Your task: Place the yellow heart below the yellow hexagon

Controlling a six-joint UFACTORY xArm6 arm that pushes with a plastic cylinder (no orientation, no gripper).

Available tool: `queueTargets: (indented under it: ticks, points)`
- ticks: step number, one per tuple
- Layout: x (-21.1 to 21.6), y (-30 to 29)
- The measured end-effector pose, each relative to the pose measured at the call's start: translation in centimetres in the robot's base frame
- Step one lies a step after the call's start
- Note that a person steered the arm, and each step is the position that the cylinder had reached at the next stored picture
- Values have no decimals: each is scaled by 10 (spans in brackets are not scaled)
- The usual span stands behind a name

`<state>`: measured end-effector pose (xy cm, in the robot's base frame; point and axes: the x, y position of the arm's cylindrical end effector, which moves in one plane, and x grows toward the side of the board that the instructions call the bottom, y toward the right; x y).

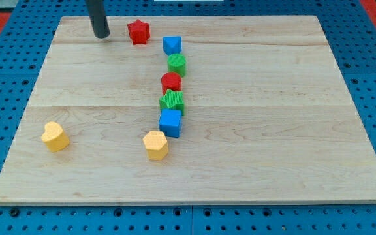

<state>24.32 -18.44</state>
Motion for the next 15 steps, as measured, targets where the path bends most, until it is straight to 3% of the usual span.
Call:
queueTargets:
  ticks: [2,3,4,5,6,9,10,11,14,15]
  points:
    - [-2,100]
    - [-14,93]
    - [-21,34]
    - [27,-8]
    - [118,-8]
    - [296,-50]
    - [309,-49]
    - [310,-96]
    - [333,43]
    - [346,-32]
